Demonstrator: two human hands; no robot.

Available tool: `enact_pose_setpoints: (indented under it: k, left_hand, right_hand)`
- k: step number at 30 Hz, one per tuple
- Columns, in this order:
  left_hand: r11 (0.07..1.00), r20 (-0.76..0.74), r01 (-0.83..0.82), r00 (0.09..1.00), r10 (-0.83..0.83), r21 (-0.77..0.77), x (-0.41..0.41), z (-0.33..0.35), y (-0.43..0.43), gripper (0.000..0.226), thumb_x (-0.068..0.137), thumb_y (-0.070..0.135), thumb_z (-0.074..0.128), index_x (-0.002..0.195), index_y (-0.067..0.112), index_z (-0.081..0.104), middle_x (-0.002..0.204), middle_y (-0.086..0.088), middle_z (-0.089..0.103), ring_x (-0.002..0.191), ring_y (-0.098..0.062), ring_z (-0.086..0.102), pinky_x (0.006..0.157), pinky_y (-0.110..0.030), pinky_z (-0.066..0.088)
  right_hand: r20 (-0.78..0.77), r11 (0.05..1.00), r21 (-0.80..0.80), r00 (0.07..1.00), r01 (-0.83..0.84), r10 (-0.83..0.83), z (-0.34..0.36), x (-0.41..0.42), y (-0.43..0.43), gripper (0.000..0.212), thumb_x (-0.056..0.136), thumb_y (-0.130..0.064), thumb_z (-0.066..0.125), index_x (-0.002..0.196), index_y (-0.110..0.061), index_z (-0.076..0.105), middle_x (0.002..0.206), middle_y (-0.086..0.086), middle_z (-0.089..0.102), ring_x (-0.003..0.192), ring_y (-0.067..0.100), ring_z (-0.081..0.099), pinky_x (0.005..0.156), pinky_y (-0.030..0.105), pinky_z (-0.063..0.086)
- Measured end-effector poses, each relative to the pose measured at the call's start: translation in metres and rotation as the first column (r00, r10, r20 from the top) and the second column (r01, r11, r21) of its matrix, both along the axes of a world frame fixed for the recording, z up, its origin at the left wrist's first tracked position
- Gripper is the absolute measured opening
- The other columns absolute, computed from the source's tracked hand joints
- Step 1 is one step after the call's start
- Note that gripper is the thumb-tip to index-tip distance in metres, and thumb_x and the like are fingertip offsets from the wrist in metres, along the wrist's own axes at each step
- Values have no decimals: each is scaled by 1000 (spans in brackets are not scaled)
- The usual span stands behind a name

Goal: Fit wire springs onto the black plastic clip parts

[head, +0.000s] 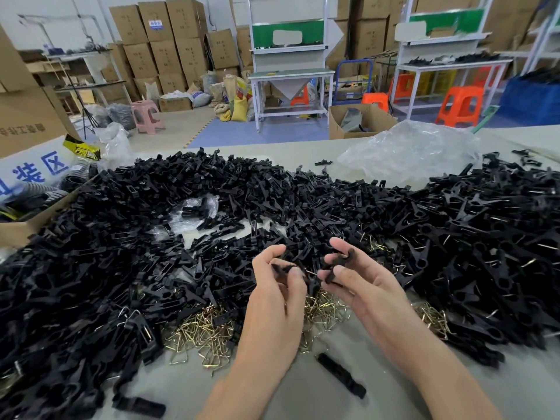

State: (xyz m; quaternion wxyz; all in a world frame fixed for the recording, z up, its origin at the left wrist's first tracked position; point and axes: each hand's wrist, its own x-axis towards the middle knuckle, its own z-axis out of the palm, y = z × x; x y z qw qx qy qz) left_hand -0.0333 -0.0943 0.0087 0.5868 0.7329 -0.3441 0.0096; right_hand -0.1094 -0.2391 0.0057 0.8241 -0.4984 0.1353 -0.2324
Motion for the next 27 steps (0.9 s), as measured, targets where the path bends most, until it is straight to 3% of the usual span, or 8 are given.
enact_pose_setpoints:
  k: [4, 7, 9, 11, 13, 16, 21, 27]
  left_hand:
    - [994, -17, 40, 999, -39, 103, 1, -3, 3, 33, 98, 60, 22, 130, 68, 17, 92, 20, 52, 61, -2, 51, 56, -19, 41]
    - [988, -39, 60, 998, -55, 140, 5, -2, 3, 43, 100, 53, 22, 131, 78, 7, 118, 4, 52, 97, -2, 59, 83, -17, 47]
    - [989, -46, 80, 996, -75, 122, 7, 1, 2, 57, 105, 37, 32, 134, 78, 6, 116, 5, 53, 103, -5, 60, 91, -18, 49]
    - [992, -66, 78, 995, -71, 102, 8, 2, 2, 61, 105, 27, 44, 137, 71, 16, 109, 18, 55, 98, -6, 63, 88, -25, 53]
    - [996, -112, 59, 992, -51, 68, 9, 1, 0, 48, 102, 26, 53, 133, 58, 37, 107, 26, 58, 96, -4, 67, 85, -27, 55]
    - [998, -236, 35, 971, -44, -43, 8, 3, -2, 27, 99, 18, 62, 113, 41, 60, 104, 21, 68, 94, -4, 70, 84, -22, 54]
    - [997, -306, 49, 950, -64, -58, 4, 7, -3, 15, 96, 16, 66, 107, 26, 68, 98, 13, 75, 92, -3, 70, 85, -23, 56]
    - [998, -291, 30, 956, -43, -49, 5, 8, -2, 11, 96, 20, 67, 103, 28, 70, 92, 13, 76, 89, -4, 71, 84, -21, 55]
  right_hand:
    - [21, 998, -24, 998, -51, 52, 0, 1, 2, 50, 83, -8, 65, 132, -17, 64, 109, 9, 74, 101, 29, 73, 82, 31, 60]
    - [1, 996, -63, 998, -59, 59, 0, 2, 3, 50, 80, -8, 68, 129, -16, 65, 112, 12, 75, 103, 29, 73, 82, 29, 60]
    - [-29, 992, -114, 998, -54, 51, 0, 2, 3, 48, 79, -11, 70, 126, -18, 67, 114, 10, 76, 107, 27, 73, 84, 27, 59]
    - [-51, 985, -163, 998, -55, 47, 0, 2, 3, 45, 78, -16, 72, 123, -23, 70, 116, 6, 76, 110, 24, 72, 87, 26, 58]
    - [-56, 982, -183, 997, -56, 47, 0, 1, 3, 42, 77, -20, 74, 118, -26, 75, 117, 4, 76, 109, 23, 72, 86, 25, 57]
    - [-54, 977, -207, 998, -50, 39, 0, 1, 5, 40, 76, -21, 76, 114, -33, 76, 112, 3, 76, 107, 24, 73, 84, 25, 57]
    - [-60, 970, -235, 997, -69, 57, 1, 0, 6, 41, 76, -23, 77, 116, -30, 76, 110, 7, 76, 102, 21, 73, 85, 26, 58]
    - [-73, 965, -254, 996, -62, 45, 0, 1, 5, 42, 75, -25, 78, 115, -37, 76, 108, -1, 77, 101, 19, 74, 85, 25, 58]
